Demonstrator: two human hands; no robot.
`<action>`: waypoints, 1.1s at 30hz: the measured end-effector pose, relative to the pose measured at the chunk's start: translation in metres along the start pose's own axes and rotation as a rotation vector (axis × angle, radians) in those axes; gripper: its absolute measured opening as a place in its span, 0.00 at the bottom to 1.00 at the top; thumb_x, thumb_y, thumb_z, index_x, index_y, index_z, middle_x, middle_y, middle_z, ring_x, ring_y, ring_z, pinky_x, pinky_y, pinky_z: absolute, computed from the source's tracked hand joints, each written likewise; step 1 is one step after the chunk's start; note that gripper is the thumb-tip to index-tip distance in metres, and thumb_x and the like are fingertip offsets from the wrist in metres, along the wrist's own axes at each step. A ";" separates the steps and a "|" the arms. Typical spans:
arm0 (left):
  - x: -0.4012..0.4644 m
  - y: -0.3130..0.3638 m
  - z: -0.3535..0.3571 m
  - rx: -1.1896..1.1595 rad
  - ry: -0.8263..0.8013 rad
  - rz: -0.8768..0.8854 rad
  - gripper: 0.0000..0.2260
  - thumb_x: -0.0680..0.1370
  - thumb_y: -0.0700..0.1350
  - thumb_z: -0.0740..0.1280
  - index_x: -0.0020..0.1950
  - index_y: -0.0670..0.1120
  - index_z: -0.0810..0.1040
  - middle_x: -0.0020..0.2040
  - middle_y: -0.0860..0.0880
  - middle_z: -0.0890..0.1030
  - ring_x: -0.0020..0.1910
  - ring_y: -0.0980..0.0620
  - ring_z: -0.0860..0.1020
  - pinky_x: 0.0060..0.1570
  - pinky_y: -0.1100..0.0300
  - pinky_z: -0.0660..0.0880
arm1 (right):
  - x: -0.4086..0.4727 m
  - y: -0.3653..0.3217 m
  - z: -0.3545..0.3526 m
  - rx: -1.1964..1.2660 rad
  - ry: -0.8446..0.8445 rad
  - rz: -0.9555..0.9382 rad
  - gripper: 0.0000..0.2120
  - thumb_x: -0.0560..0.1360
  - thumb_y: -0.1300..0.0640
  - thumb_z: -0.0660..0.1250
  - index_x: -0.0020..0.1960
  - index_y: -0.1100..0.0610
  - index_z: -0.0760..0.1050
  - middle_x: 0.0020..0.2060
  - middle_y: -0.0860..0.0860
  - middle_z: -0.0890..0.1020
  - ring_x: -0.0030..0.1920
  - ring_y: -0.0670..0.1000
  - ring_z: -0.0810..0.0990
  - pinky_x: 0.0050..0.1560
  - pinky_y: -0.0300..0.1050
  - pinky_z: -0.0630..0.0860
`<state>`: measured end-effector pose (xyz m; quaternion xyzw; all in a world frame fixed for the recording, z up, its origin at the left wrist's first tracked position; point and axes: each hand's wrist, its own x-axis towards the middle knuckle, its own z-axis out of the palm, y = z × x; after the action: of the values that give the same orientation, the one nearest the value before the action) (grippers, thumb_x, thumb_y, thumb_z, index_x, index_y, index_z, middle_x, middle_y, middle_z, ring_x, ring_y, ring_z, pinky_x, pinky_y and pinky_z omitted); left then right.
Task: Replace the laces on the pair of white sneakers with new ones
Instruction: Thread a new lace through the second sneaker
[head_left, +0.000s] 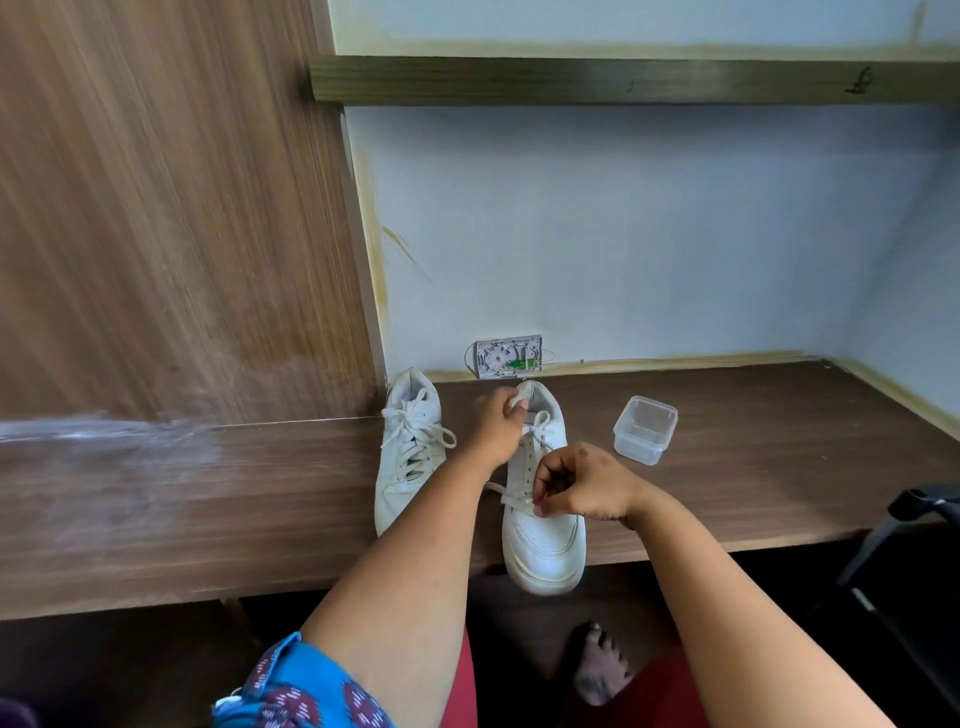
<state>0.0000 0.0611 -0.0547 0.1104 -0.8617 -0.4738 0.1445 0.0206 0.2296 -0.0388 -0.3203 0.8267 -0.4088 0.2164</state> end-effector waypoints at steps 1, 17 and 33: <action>0.002 -0.001 0.001 -0.011 -0.001 -0.017 0.10 0.80 0.44 0.65 0.57 0.41 0.80 0.54 0.42 0.80 0.49 0.48 0.78 0.44 0.61 0.71 | 0.001 0.002 -0.001 0.024 0.011 -0.011 0.05 0.66 0.66 0.75 0.40 0.59 0.81 0.34 0.50 0.82 0.36 0.44 0.78 0.42 0.38 0.75; 0.012 0.012 0.000 -0.103 -0.136 0.031 0.08 0.81 0.40 0.61 0.42 0.48 0.70 0.41 0.45 0.74 0.37 0.51 0.70 0.37 0.59 0.69 | 0.008 0.018 -0.010 0.126 0.056 -0.007 0.10 0.66 0.65 0.78 0.46 0.61 0.81 0.40 0.55 0.86 0.44 0.50 0.84 0.51 0.41 0.80; -0.008 0.006 -0.017 0.118 -0.191 0.158 0.07 0.73 0.34 0.72 0.49 0.41 0.81 0.38 0.48 0.79 0.34 0.58 0.74 0.39 0.67 0.73 | 0.032 0.016 0.019 0.087 0.726 0.008 0.04 0.69 0.55 0.76 0.42 0.53 0.82 0.34 0.46 0.83 0.36 0.44 0.82 0.41 0.38 0.79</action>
<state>0.0128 0.0538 -0.0423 0.0048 -0.9040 -0.4175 0.0922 0.0044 0.2045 -0.0662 -0.1416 0.8328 -0.5296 -0.0763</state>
